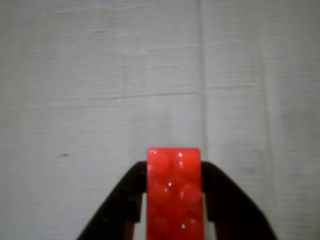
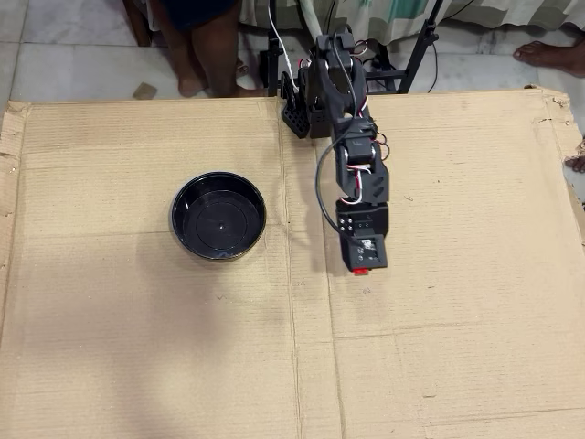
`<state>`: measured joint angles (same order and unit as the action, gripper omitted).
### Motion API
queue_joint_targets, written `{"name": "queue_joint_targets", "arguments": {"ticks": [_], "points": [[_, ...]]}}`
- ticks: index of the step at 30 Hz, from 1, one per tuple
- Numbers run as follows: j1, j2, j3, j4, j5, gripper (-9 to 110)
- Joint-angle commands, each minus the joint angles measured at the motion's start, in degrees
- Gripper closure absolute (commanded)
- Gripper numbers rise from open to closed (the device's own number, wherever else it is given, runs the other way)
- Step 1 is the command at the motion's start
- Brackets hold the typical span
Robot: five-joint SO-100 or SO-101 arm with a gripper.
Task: Grasp a lego block and put it in the bin.
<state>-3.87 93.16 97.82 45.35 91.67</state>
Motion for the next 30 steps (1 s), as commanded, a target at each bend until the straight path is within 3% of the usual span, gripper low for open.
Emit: {"name": "queue_joint_targets", "arguments": {"ticks": [1, 20, 30], "points": [[2.7, 7.2, 3.6, -1.5, -2.5, 101], [19.1, 32.3, 25.3, -1.7, -5.5, 101], [28.1, 36.1, 27.2, -1.7, -5.7, 101]]}}
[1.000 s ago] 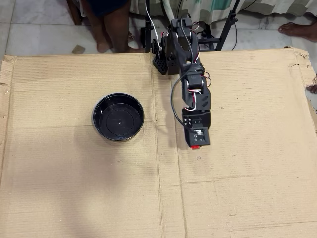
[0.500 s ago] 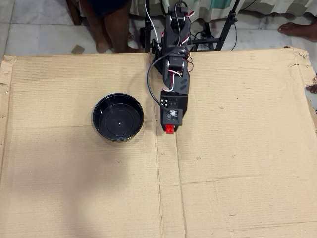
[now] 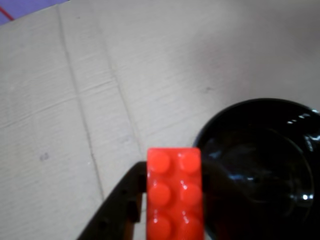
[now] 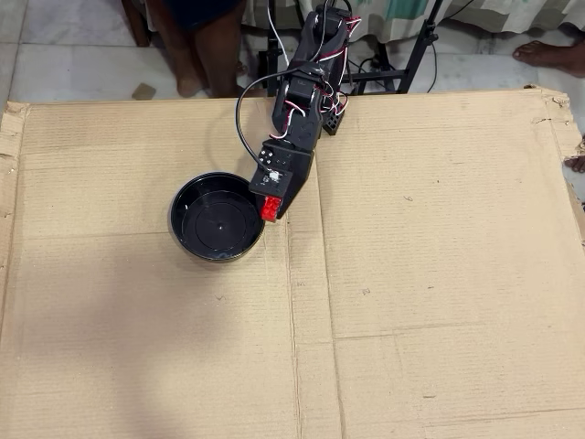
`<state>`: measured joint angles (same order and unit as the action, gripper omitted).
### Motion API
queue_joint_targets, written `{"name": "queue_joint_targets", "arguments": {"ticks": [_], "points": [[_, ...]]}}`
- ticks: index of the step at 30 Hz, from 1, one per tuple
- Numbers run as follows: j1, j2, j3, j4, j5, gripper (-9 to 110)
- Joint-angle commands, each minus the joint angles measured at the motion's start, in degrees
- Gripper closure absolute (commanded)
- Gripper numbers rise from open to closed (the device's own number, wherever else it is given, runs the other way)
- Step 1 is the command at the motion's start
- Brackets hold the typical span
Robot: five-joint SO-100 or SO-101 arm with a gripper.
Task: Grasp a lego block and put it in the bin.
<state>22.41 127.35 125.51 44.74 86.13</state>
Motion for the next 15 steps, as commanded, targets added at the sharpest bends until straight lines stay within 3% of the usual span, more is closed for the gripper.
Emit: {"name": "queue_joint_targets", "arguments": {"ticks": [1, 15], "points": [[2.7, 1.9, -0.4, -1.1, -0.2, 101], [12.7, 1.8, 2.5, -11.3, -0.2, 101]]}}
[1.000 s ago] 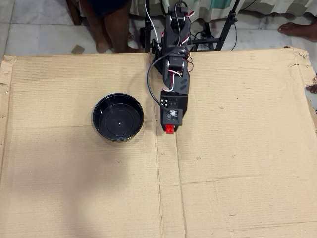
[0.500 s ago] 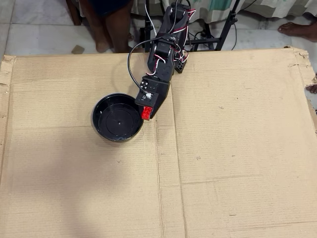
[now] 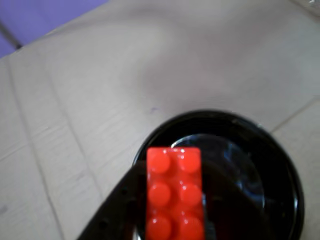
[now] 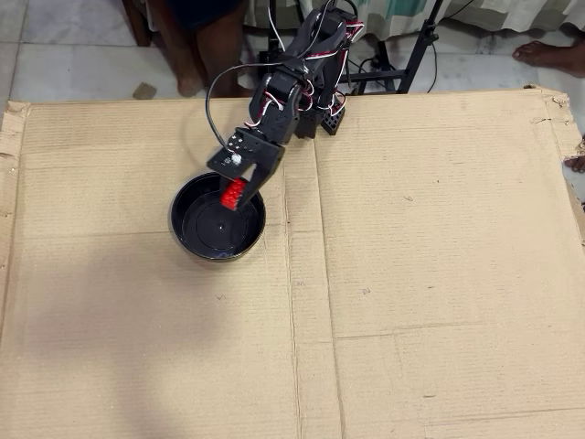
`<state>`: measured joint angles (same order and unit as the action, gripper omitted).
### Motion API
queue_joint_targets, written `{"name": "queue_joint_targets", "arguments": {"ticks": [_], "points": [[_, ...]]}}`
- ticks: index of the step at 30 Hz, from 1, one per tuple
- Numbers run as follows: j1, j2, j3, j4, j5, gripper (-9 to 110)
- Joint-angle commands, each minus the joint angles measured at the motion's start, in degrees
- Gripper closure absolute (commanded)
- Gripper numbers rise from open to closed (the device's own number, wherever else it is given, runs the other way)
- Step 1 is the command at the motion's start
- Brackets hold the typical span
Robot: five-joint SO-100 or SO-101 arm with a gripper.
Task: Grasp a lego block and put it in the bin.
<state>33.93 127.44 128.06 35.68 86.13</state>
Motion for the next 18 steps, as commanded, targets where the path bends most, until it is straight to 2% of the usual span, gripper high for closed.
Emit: {"name": "queue_joint_targets", "arguments": {"ticks": [1, 14, 18], "points": [[1.8, 1.8, 0.2, -2.9, -0.2, 101], [5.1, 1.6, -0.4, -3.7, -0.4, 100], [4.7, 1.6, 0.1, -3.7, -2.4, 91]]}}
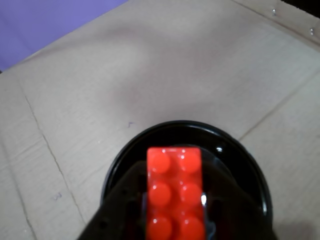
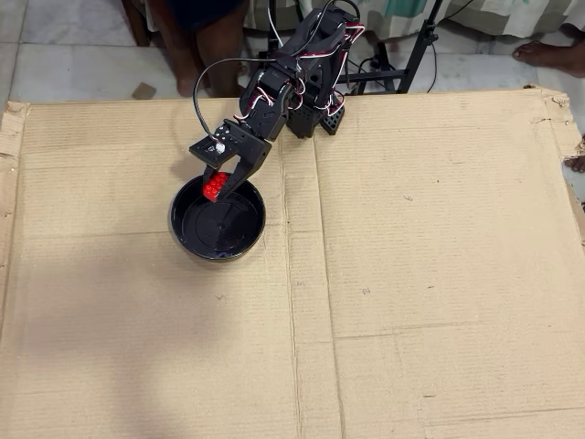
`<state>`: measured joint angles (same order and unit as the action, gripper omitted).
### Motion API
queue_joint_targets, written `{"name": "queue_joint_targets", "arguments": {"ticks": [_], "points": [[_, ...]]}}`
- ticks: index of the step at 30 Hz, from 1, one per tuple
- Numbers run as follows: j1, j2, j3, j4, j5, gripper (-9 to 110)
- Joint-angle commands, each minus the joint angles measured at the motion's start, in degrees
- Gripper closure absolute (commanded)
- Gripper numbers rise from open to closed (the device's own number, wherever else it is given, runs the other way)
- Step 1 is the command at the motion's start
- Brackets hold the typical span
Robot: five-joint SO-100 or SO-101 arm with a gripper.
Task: Grasp a lego block and put it in the bin.
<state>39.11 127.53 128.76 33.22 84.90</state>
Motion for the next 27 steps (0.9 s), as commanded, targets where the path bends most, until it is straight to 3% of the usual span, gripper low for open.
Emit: {"name": "queue_joint_targets", "arguments": {"ticks": [1, 5, 16, 27], "points": [[-0.4, 1.6, -0.5, -0.9, -1.7, 88], [-0.4, 1.2, -0.4, -0.8, -2.0, 82], [-2.5, 1.8, 2.8, -0.9, -2.0, 82], [-11.7, 1.9, 5.1, -0.5, -1.2, 82]]}}
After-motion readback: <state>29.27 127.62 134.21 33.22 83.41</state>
